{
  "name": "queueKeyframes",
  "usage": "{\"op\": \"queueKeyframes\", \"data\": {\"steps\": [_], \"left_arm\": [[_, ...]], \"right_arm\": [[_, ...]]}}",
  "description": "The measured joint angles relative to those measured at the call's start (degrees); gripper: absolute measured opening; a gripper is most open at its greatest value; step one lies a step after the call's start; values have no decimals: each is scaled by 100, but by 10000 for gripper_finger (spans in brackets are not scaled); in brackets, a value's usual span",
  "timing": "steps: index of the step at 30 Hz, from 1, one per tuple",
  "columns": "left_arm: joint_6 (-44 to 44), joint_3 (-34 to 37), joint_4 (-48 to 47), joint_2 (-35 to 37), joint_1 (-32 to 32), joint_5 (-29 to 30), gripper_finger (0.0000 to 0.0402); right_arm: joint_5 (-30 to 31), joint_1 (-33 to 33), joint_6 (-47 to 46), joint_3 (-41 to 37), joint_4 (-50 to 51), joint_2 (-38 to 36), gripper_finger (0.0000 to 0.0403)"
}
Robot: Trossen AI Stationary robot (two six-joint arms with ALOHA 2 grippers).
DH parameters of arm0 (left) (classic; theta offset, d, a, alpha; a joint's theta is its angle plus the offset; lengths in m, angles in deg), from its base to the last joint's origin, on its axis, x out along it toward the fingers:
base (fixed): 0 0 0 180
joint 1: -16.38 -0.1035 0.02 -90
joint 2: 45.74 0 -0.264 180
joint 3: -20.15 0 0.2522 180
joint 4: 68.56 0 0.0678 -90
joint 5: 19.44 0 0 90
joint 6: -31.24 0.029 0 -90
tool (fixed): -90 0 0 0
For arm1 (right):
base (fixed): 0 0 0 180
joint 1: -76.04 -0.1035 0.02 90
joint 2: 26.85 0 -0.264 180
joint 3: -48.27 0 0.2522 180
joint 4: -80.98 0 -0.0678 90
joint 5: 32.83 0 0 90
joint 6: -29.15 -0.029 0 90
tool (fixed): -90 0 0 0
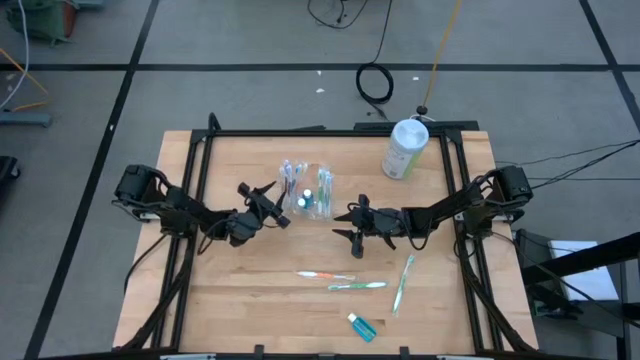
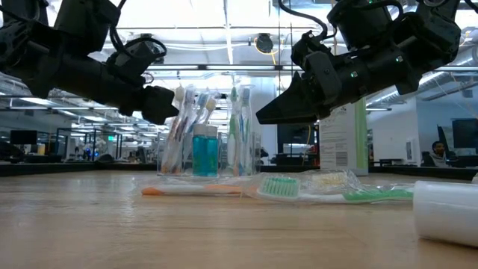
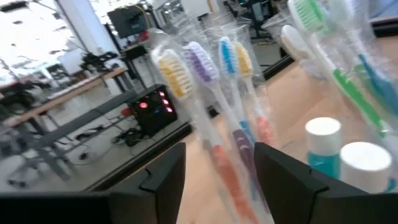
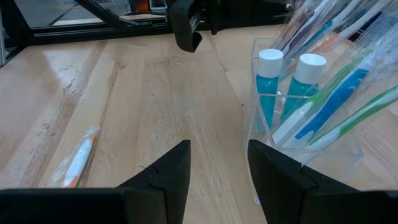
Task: Pick & Place toothbrushing station
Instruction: Put the orange toothbrush into the transparent organizer
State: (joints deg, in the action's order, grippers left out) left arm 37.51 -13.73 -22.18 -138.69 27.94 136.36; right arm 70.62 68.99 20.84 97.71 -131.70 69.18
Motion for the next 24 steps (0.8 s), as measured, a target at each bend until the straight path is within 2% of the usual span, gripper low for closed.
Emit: {"op": "queueKeyframes", "data": {"steps": [5, 17, 24], "left_arm": [[113, 4, 9, 110, 180, 131, 204], [423, 4, -5, 1270, 1021, 114, 194], [589, 4, -19, 1436, 1318, -591, 191]], "right_arm": [[0, 0, 0, 0, 1, 0, 155], [0, -2, 2, 2, 1, 0, 155], [0, -2, 1, 2, 1, 0, 155]]}}
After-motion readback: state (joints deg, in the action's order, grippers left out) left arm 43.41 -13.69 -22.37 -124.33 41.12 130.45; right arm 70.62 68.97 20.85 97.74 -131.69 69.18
